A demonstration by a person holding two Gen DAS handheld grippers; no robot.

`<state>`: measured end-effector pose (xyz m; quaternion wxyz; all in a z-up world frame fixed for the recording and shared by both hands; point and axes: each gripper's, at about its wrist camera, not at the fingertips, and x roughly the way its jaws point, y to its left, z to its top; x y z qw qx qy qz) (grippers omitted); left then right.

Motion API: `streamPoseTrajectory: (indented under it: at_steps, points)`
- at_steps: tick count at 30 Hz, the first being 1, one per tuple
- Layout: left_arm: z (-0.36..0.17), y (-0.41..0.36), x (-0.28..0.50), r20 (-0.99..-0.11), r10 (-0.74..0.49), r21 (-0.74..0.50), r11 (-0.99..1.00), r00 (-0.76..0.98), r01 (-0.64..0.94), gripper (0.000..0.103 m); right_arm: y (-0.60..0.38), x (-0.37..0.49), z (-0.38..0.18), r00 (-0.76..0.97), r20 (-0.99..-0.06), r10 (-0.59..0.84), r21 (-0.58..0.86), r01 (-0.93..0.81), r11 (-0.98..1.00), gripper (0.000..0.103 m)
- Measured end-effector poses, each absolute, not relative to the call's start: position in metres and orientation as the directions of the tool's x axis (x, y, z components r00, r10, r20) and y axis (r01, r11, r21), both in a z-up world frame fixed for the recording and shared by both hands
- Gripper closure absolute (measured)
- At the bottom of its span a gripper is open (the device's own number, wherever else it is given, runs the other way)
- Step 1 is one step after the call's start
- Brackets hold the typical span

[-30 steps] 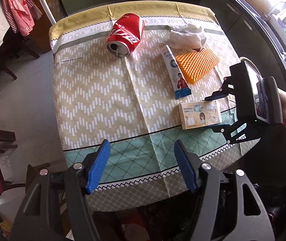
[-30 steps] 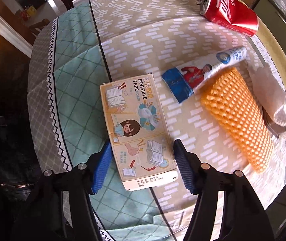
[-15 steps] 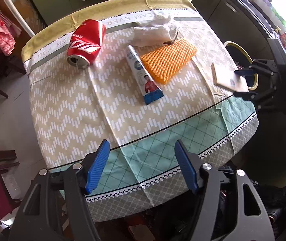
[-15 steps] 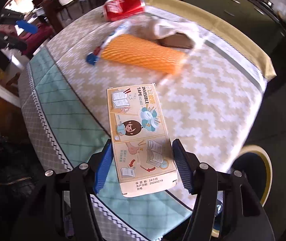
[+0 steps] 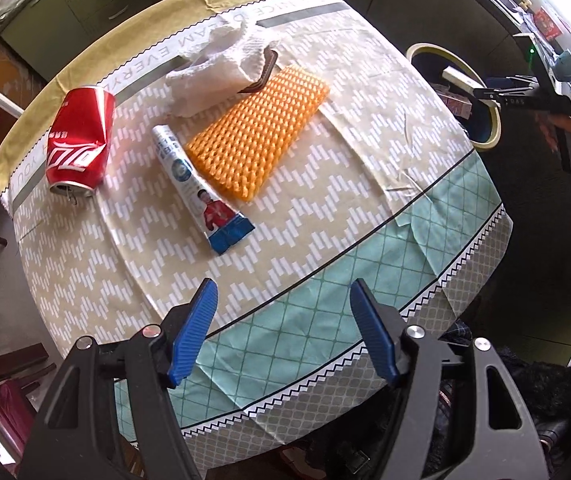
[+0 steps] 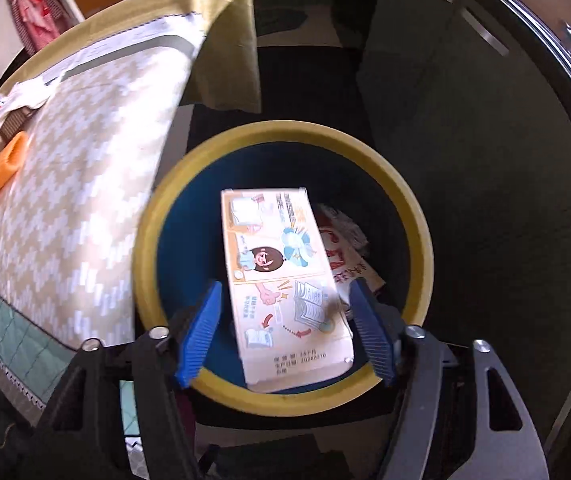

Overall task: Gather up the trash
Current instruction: 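Carry the tape box over the trash bin and open the right gripper, then grasp the orange foam net sleeve with the left gripper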

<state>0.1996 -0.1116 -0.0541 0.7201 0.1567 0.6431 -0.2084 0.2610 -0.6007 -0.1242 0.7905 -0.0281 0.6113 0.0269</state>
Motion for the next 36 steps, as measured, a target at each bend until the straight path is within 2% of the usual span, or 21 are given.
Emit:
streamPoseTrajectory:
  at_steps: [7, 16, 31, 34, 36]
  points:
    - [-0.063, -0.138, 0.225, -0.992, -0.089, -0.019, 0.813, 0.093, 0.582, 0.037, -0.609, 0.249, -0.117, 0.297, -0.953, 0.064, 0.056, -0.037, 0.998, 0.023]
    - [-0.096, -0.165, 0.262, -0.985, -0.009, 0.121, 0.684, 0.174, 0.720, 0.034, -0.573, 0.222, -0.110, 0.270, -0.957, 0.106, 0.083, -0.095, 0.992, 0.023]
    - [-0.135, -0.174, 0.308, -0.983, 0.033, 0.162, 0.638, 0.183, 0.753, 0.033, -0.542, 0.204, -0.101, 0.256, -0.957, 0.137, 0.096, -0.167, 0.981, 0.023]
    - [-0.136, -0.170, 0.315, -0.981, 0.031, 0.165, 0.650, 0.191, 0.742, 0.038, -0.540, 0.204, -0.100, 0.258, -0.955, 0.145, 0.102, -0.172, 0.980, 0.023]
    - [-0.135, -0.168, 0.319, -0.981, 0.027, 0.164, 0.654, 0.194, 0.738, 0.053, -0.538, 0.204, -0.100, 0.259, -0.954, 0.149, 0.106, -0.174, 0.979, 0.023]
